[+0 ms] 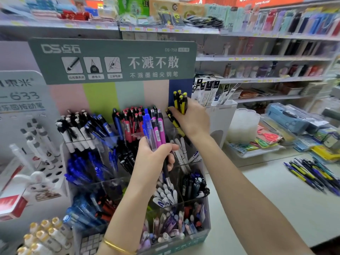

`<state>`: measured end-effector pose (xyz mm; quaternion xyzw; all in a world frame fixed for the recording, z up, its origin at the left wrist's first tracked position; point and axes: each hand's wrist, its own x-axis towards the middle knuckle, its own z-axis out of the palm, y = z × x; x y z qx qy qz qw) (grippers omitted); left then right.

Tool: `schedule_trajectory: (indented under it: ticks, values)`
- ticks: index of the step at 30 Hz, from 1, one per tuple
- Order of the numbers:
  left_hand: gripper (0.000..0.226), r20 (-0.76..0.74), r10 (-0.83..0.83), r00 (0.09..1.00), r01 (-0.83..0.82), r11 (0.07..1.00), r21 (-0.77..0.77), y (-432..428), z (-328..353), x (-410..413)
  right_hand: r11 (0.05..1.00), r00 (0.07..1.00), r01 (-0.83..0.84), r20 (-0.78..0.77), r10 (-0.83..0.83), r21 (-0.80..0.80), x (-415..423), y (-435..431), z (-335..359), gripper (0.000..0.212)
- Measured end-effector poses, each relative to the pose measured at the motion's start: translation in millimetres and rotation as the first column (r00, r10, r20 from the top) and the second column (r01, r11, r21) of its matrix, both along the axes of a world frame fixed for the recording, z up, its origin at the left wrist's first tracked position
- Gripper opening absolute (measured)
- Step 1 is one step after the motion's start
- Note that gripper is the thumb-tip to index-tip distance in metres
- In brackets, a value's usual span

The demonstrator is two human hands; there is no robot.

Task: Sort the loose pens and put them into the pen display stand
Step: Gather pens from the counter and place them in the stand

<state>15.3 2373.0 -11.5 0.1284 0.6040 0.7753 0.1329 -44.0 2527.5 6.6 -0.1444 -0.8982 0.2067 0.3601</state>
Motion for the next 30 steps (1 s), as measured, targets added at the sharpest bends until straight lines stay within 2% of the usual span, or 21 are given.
schedule_trajectory:
  ticks: [2,4,7,10,13,15,17,19,22,24,27,30]
  values:
    - [0.02,0.005,0.003,1.0,-0.003,1.0,0.008,-0.4,0.1,-0.8,0.983,0.989,0.119,0.067,-0.129,0.143,-0.8,1.5,-2.4,0.043]
    - [0.019,0.004,0.007,1.0,-0.007,1.0,0.008,-0.4,0.4,-2.0,0.961,0.974,0.154,0.128,-0.186,0.228,-1.1,3.4,-3.5,0.053]
    - [0.018,0.018,0.0,1.0,0.0,1.0,0.017,-0.6,1.6,-2.2,0.973,0.962,0.14,0.206,-0.177,0.186,2.1,7.9,-2.6,0.056]
    - [0.018,0.036,-0.008,0.999,0.007,0.999,0.031,-1.4,2.6,-2.0,0.997,0.991,0.082,0.109,-0.081,-0.012,11.8,8.5,-1.9,0.062]
    - [0.018,0.043,-0.021,0.999,0.019,0.999,0.051,-1.6,4.1,-1.2,0.989,0.988,-0.098,-0.131,0.083,-0.112,20.8,4.6,-6.9,0.07]
    - [0.017,0.044,-0.022,0.999,0.019,0.998,0.065,-1.9,4.6,-0.7,0.977,0.96,-0.21,-0.199,0.199,-0.035,24.8,-1.2,-12.8,0.068]
    - [0.019,0.042,-0.021,0.999,0.018,0.996,0.083,-2.8,4.5,-0.1,0.963,0.951,-0.253,-0.161,0.266,0.093,24.6,-6.9,-19.2,0.062]
    - [0.02,0.046,-0.023,0.999,0.019,0.995,0.1,-4.1,4.9,0.6,0.954,0.962,-0.214,-0.122,0.243,0.211,21.2,-10.2,-23.9,0.054]
    - [0.019,0.054,-0.028,0.998,0.021,0.994,0.11,-6.6,5.5,1.6,0.93,0.972,-0.129,-0.142,0.187,0.344,12.3,-10.4,-25.5,0.045]
    - [0.018,0.053,-0.03,0.998,0.024,0.993,0.113,-8.8,5.3,1.6,0.941,0.97,-0.104,-0.175,0.168,0.323,7.5,-7.9,-24.2,0.038]
    - [0.013,0.058,-0.052,0.997,0.045,0.993,0.108,-12.7,4.2,1.7,0.985,0.971,-0.05,-0.223,0.087,0.166,6.2,-0.6,-17.3,0.039]
    - [0.014,0.083,-0.099,0.992,0.086,0.986,0.141,-15.5,2.4,1.3,0.992,0.976,-0.059,-0.201,0.081,0.112,8.7,-0.5,-17.0,0.042]
